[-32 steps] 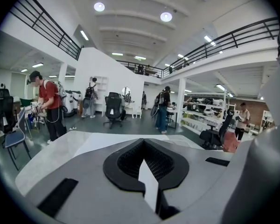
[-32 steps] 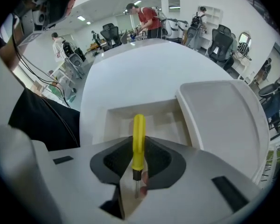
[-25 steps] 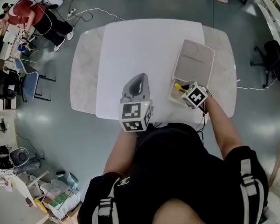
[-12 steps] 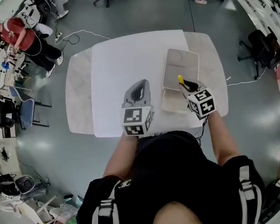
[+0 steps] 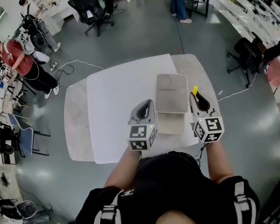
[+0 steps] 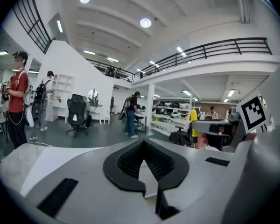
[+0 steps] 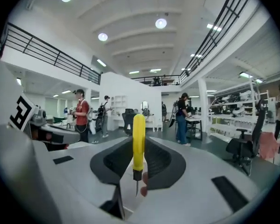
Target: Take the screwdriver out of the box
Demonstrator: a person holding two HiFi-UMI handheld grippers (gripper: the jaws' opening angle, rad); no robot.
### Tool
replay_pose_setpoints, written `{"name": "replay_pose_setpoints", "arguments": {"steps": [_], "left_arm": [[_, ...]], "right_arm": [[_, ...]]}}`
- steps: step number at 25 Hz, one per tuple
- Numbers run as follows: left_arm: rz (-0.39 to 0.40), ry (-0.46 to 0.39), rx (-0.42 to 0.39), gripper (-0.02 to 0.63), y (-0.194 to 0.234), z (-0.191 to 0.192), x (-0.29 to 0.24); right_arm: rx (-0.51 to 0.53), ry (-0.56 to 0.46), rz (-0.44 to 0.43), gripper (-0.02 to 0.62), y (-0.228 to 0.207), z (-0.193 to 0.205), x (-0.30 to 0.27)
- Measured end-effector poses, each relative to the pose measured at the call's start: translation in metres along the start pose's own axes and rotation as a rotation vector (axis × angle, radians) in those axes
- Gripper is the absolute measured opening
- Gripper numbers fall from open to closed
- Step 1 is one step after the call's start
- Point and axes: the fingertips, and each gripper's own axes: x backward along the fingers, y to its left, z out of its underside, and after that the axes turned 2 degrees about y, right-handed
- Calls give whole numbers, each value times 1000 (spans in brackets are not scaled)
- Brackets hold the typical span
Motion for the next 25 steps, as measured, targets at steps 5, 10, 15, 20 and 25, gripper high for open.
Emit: {"name": "replay_pose_setpoints", "arguments": {"steps": [5,10,15,20,25], "left_arm": [[65,3,-13,5,-26,-3,-14],[100,-2,-28,5,-34,-13,-21],[114,-15,-36,5,-41,-15,-24],[120,-16,-42,5,-48,-13,-26],[114,-16,-44,5,-44,-16,-27]], "right_arm": [[-4,-77,178,75,-33,-8,27],[-28,-96,220,75,-39,-12,38],[-39,-112,211,75,-38,-10,41],[-44,-109,213,75,-43,-6,44],[-36,-98,200,75,-38,-4,40]]}}
